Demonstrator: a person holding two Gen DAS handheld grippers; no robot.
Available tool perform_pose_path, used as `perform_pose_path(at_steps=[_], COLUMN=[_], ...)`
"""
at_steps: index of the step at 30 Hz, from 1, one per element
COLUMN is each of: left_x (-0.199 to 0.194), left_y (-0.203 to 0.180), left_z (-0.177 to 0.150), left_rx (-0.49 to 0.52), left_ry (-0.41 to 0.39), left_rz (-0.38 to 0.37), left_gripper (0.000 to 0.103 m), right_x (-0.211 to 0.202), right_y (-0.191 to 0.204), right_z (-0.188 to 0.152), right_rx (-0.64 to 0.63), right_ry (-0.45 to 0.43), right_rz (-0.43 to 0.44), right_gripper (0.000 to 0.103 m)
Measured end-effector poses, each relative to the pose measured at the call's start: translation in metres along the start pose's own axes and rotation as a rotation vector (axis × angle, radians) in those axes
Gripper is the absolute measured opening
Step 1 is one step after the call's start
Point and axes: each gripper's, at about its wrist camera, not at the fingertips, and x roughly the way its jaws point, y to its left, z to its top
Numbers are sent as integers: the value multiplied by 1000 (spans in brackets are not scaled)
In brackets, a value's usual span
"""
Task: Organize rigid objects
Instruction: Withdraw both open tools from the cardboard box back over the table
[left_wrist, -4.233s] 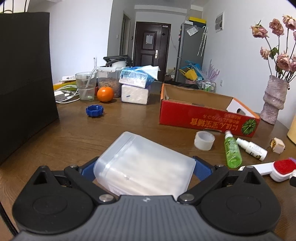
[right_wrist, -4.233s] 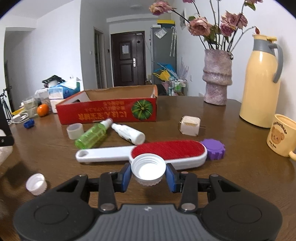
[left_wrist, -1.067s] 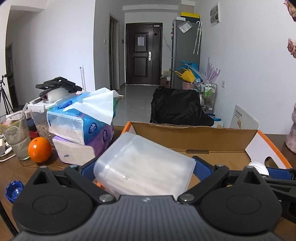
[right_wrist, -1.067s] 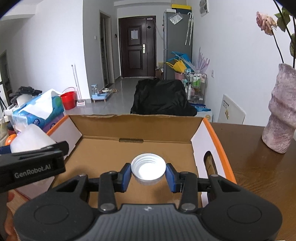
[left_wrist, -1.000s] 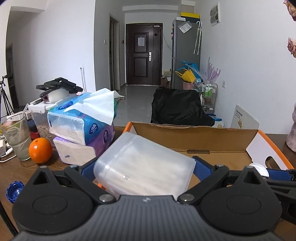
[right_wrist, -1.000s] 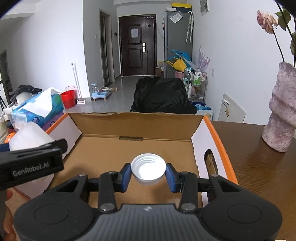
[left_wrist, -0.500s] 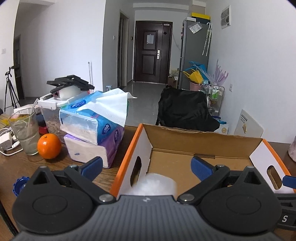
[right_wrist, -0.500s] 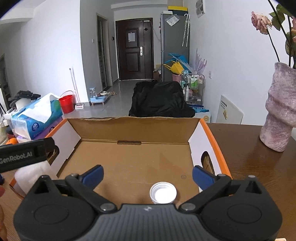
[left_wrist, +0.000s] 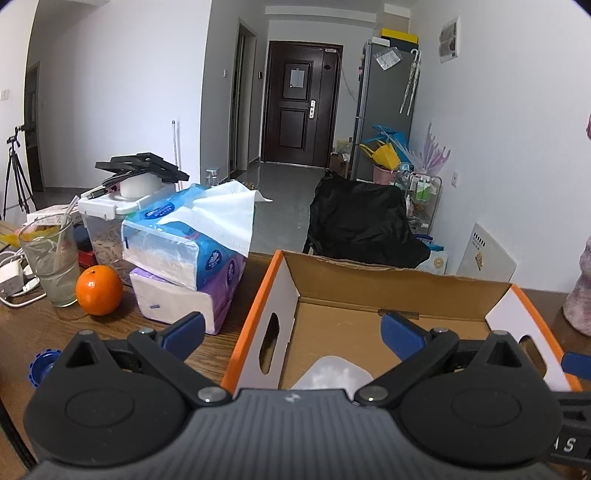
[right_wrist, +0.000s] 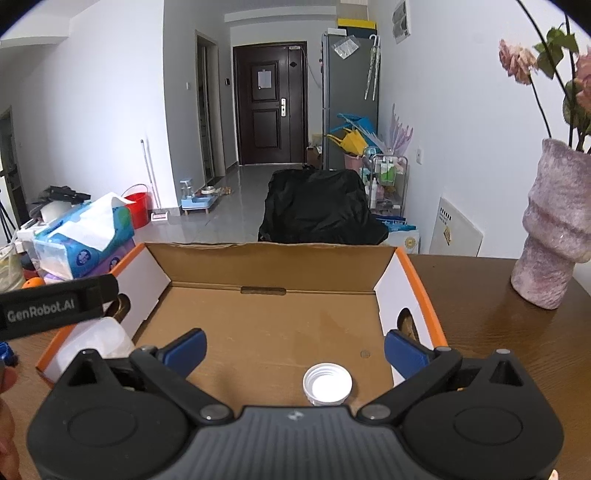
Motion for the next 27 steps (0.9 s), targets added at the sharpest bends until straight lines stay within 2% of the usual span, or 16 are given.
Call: perform_pose_path(at_steps=[5, 27], left_x=[-13, -92], left_y=[12, 39], left_z=[1, -33], left_rx=[-43, -36], left_ry=[-8, -27], left_rz=[-4, 25], left_gripper=[103, 103], right_x=[-15, -100], right_y=[1, -20], right_z=[-5, -46], right_rx=[-8, 27], right_ry=[-12, -98], right_rz=[-8, 0], right_gripper=[103, 103])
